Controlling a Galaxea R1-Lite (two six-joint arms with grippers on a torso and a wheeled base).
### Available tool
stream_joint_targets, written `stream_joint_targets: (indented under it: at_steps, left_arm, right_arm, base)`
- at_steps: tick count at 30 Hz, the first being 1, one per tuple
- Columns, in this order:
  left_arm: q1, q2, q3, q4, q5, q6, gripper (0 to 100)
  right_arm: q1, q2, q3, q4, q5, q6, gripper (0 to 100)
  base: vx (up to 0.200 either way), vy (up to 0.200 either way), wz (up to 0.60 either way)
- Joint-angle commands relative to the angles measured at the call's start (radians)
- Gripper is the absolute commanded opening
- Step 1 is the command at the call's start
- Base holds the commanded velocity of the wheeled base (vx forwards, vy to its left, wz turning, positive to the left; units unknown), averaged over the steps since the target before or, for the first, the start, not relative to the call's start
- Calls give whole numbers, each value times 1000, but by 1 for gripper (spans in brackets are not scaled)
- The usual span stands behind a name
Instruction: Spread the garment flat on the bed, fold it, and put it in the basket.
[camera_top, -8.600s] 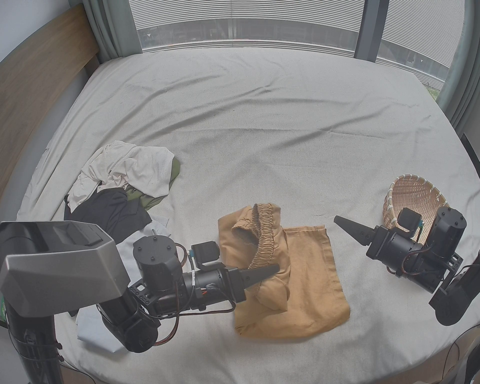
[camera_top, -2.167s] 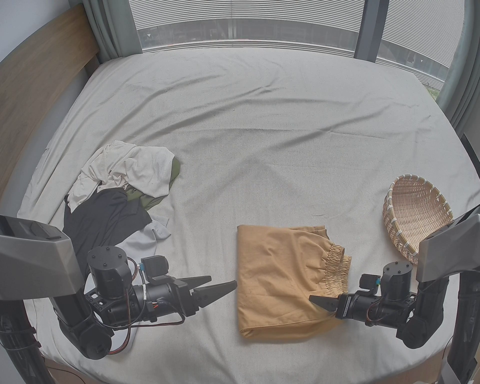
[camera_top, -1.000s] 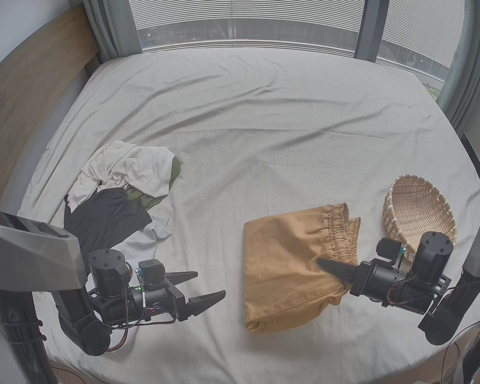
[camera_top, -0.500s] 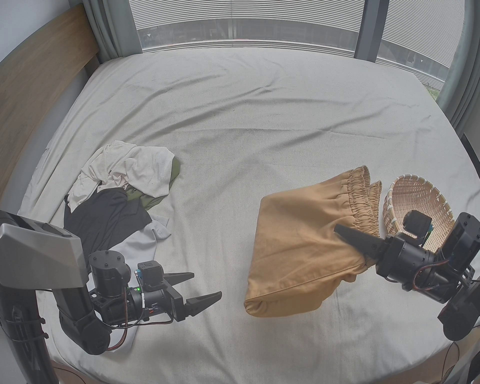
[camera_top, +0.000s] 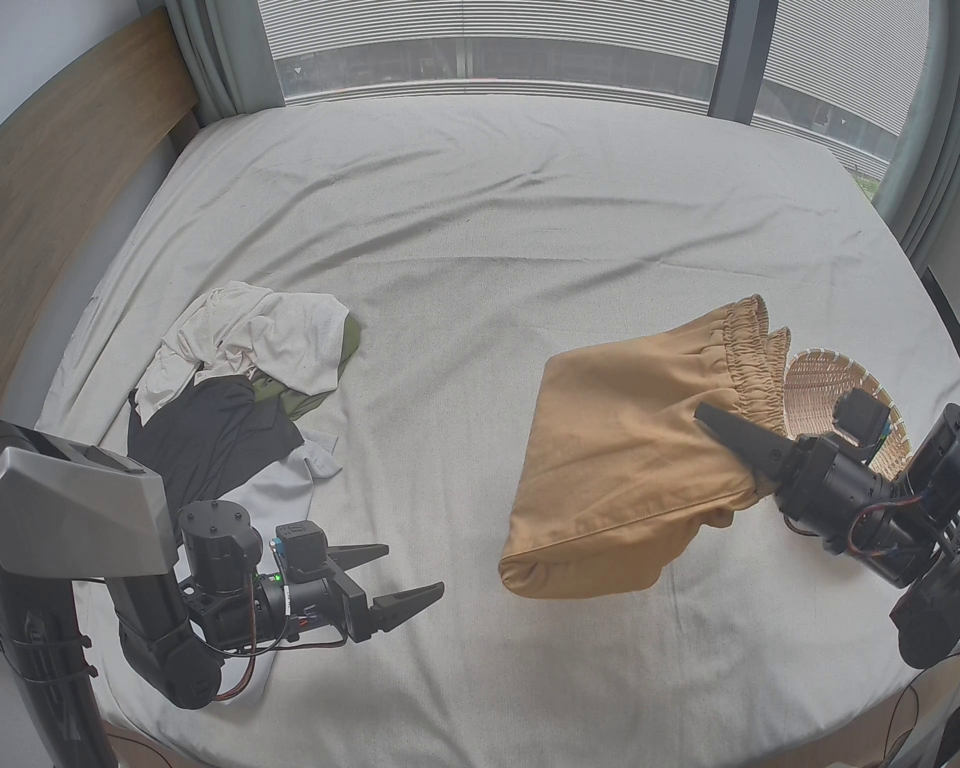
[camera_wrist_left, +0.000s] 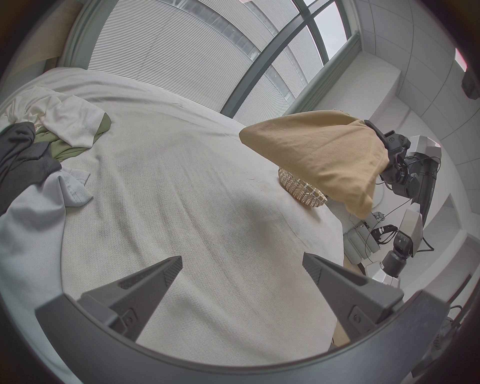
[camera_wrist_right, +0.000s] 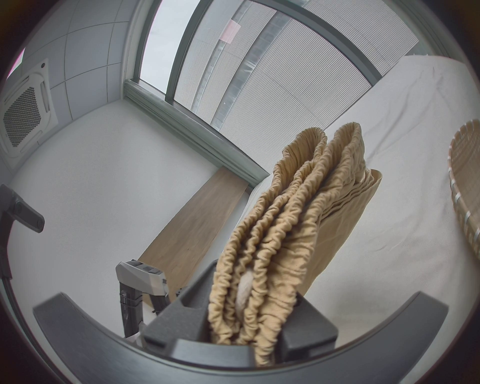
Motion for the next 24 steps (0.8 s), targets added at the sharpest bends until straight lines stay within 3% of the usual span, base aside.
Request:
stream_joint_targets:
  at_steps: [1,8,19,24]
  left_arm:
    - [4,1,-2,-2,1,-2,100]
    - [4,3,-2,-2,1,-2,100]
    - [4,3,-4,-2,1,-2,100]
    - [4,1,-4,-2,1,-2,100]
  right_arm:
    - [-124,-1,-24,1,-5,-46,0]
    - [-251,-1,-49,1,1,-60,0]
    - [-358,31,-75,1,4,-62,0]
    - [-417,48,-73,1,37,-62,0]
  base:
    - [0,0,0]
    - [0,0,0]
    - [0,0,0]
    - [0,0,0]
